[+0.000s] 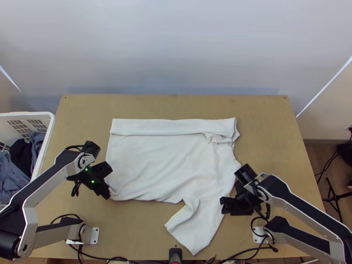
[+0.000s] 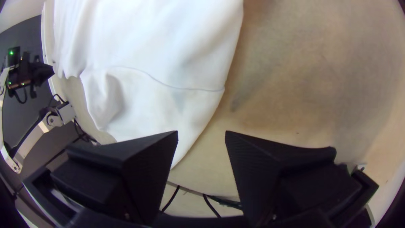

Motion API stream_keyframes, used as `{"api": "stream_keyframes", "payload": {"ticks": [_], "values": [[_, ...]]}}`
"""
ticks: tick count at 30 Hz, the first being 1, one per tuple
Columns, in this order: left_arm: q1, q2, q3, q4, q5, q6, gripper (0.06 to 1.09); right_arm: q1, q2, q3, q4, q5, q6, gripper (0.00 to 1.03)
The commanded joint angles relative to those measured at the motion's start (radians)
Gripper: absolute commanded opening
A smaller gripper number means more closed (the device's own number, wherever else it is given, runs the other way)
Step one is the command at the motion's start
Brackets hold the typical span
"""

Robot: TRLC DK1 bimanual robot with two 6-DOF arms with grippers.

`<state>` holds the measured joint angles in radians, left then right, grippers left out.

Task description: Fold the t-shirt

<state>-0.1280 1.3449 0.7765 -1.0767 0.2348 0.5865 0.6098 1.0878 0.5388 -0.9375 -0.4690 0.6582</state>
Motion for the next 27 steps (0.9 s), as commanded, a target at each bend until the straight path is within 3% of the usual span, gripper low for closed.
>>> {"api": "stream_keyframes", "payload": {"ticks": [1,14,15,18,22,24,25,27], "values": [[0.008,-0.006,0.001,0.0,0.0,-0.001,0.1,0.039,0.081,0.003,0.023,0.0,-0.031,0.52],[0.034,-0.003,0.006,0.0,-0.003,0.01,0.1,0.099,0.115,0.009,0.083,0.0,-0.043,0.52],[0.036,-0.003,0.006,0.0,-0.003,0.01,0.1,0.099,0.115,0.009,0.091,0.0,-0.045,0.5],[0.041,-0.001,0.007,0.0,-0.005,0.015,0.1,0.099,0.112,0.009,0.138,0.035,-0.046,0.29],[0.042,-0.001,0.012,0.0,-0.005,0.016,0.1,0.099,0.124,0.007,0.172,0.049,-0.06,0.28],[0.044,-0.001,0.015,-0.002,-0.005,0.016,0.1,0.099,0.126,0.003,0.18,0.064,-0.071,0.16],[0.047,-0.001,0.018,-0.003,-0.005,0.016,0.1,0.099,0.121,0.004,0.187,0.092,-0.078,0.05],[0.06,-0.001,0.023,-0.006,-0.005,0.018,0.1,0.099,0.098,0.003,0.189,0.11,-0.086,0.03]]}}
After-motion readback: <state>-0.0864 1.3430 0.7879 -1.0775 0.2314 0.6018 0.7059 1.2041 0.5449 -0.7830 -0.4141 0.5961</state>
